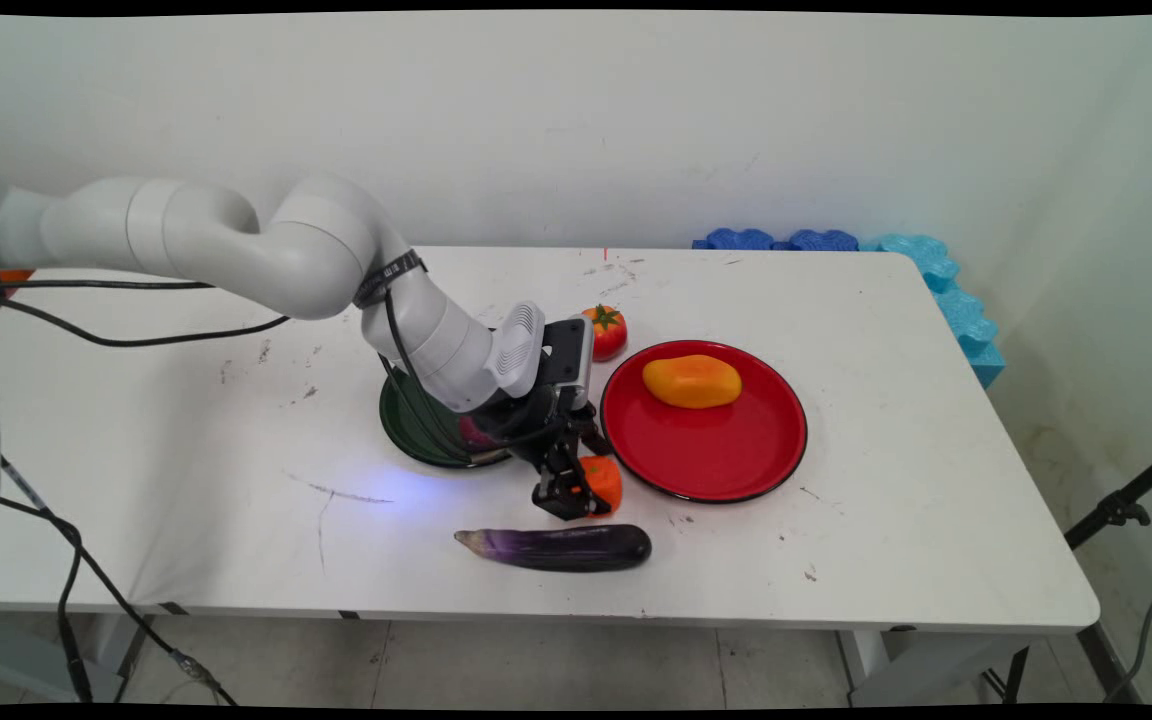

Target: Place the picked object on the table

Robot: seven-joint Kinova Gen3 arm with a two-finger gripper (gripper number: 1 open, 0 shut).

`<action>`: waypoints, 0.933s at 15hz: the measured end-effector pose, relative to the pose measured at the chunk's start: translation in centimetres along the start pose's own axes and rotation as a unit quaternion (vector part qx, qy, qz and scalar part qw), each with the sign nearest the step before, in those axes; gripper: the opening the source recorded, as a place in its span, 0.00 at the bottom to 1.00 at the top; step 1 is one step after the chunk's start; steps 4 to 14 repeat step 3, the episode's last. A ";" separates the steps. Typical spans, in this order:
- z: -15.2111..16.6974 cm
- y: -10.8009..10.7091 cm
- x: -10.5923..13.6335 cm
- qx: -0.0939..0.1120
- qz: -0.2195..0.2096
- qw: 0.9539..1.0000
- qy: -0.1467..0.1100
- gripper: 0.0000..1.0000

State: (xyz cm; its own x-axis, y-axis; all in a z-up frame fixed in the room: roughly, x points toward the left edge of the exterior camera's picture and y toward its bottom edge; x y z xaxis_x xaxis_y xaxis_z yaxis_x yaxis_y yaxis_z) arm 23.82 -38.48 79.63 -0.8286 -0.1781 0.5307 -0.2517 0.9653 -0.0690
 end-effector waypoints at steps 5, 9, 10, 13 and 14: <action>-0.2 0.0 0.0 0.000 -0.004 1.000 0.007 1.00; -0.2 0.0 0.0 0.000 -0.004 1.000 0.007 1.00; -0.2 0.0 0.0 0.000 -0.004 1.000 0.007 1.00; -0.2 0.0 0.0 0.000 -0.004 1.000 0.007 1.00; -0.2 0.0 0.0 0.000 -0.004 1.000 0.007 1.00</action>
